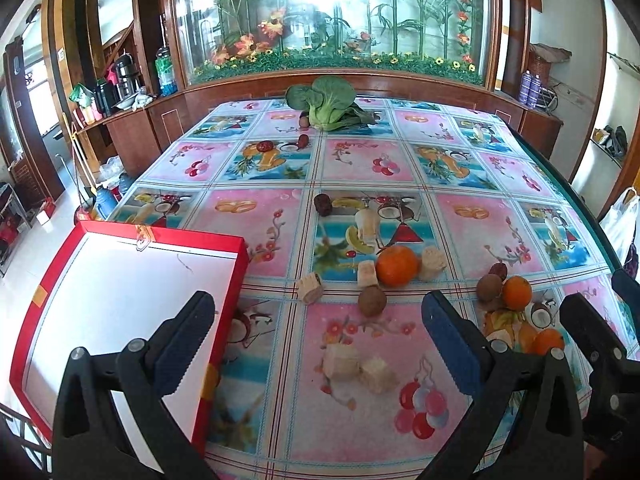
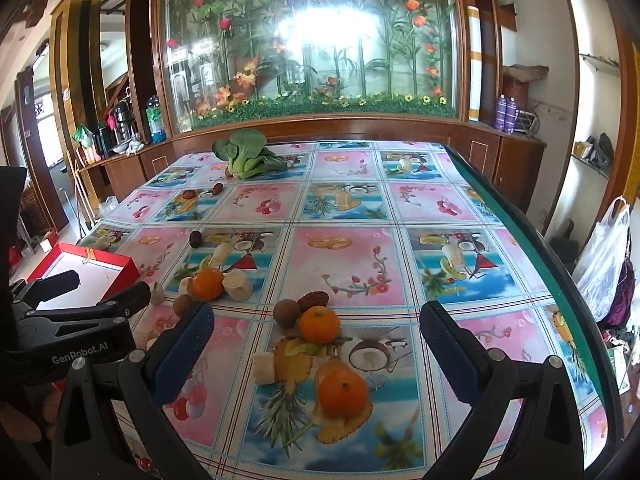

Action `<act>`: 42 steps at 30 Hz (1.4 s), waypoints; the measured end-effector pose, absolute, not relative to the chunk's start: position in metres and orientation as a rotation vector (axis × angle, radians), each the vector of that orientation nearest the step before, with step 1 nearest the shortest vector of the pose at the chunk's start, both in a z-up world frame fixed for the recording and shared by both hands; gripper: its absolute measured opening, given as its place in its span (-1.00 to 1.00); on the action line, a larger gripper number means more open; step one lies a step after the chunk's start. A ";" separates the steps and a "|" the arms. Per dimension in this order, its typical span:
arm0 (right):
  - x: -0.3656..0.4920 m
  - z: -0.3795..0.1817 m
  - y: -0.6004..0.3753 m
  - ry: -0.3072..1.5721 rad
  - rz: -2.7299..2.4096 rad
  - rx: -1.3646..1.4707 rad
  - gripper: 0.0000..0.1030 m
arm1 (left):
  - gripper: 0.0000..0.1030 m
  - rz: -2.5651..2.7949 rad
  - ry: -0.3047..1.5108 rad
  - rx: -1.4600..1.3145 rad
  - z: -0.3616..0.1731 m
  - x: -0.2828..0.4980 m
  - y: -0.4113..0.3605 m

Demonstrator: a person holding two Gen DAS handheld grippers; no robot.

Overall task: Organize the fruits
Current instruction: 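Grasp a mandarin with the right tool while the left tool grasps a beige cube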

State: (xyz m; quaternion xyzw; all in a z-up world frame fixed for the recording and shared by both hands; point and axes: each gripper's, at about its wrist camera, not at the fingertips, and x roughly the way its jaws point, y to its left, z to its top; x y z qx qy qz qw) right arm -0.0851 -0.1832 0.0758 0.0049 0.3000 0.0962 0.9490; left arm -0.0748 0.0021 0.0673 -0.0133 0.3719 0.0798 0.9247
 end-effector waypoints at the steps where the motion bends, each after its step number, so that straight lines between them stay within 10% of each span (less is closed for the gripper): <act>1: -0.085 0.075 -0.183 0.612 0.198 0.010 0.98 | 1.00 0.165 0.764 -0.027 0.067 -0.075 0.002; 18: -0.095 0.048 -0.228 0.741 0.230 -0.066 0.92 | 1.00 0.114 0.850 0.017 0.037 -0.105 0.019; 37: -0.068 0.020 -0.221 0.921 0.389 0.035 -0.37 | 0.80 -0.175 0.894 0.060 0.040 -0.089 -0.051; 42: -0.068 0.020 -0.238 0.921 0.407 0.122 -0.38 | 0.63 -0.228 0.915 0.060 0.037 -0.074 -0.071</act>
